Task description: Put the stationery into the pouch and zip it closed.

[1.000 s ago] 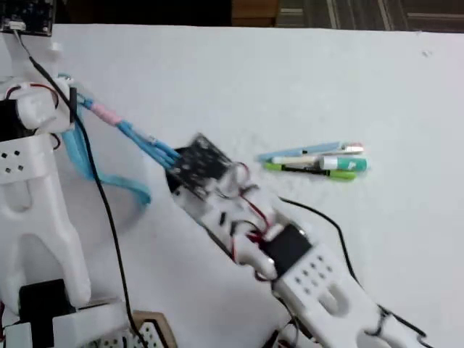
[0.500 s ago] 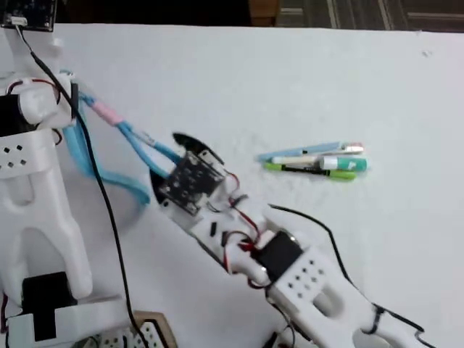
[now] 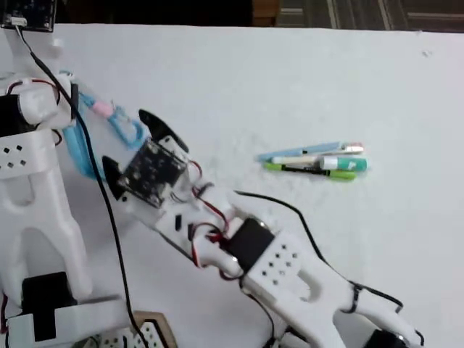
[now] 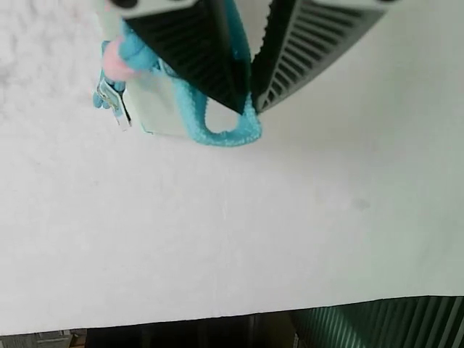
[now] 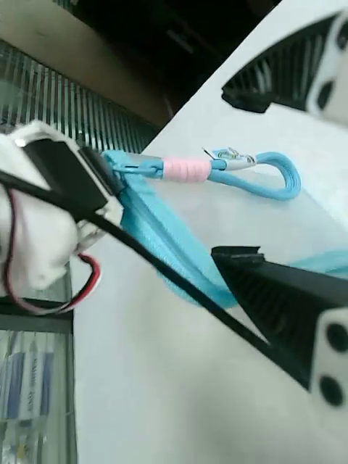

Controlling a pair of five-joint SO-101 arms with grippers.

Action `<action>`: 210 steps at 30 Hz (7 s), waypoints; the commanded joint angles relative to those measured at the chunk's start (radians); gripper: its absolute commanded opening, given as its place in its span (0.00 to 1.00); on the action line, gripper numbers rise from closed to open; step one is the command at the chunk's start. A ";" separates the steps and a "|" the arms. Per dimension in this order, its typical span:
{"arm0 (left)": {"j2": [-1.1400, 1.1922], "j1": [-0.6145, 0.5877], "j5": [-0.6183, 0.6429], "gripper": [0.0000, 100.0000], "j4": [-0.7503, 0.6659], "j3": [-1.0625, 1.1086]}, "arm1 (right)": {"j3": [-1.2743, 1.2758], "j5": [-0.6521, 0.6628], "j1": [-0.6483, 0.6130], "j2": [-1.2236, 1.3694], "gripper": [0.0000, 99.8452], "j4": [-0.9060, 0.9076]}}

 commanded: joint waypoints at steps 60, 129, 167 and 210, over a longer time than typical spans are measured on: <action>0.119 0.021 0.012 0.02 0.069 0.017 | -0.155 -0.003 0.096 0.091 0.02 0.156; 0.119 0.021 0.012 0.02 0.074 0.023 | -0.029 -0.003 0.156 0.297 0.30 -0.024; 0.119 0.018 0.012 0.02 0.074 0.023 | -0.445 -0.003 0.168 0.753 0.28 -0.323; 0.119 0.019 0.012 0.02 0.075 0.025 | -0.322 -0.031 0.251 0.653 0.42 -0.271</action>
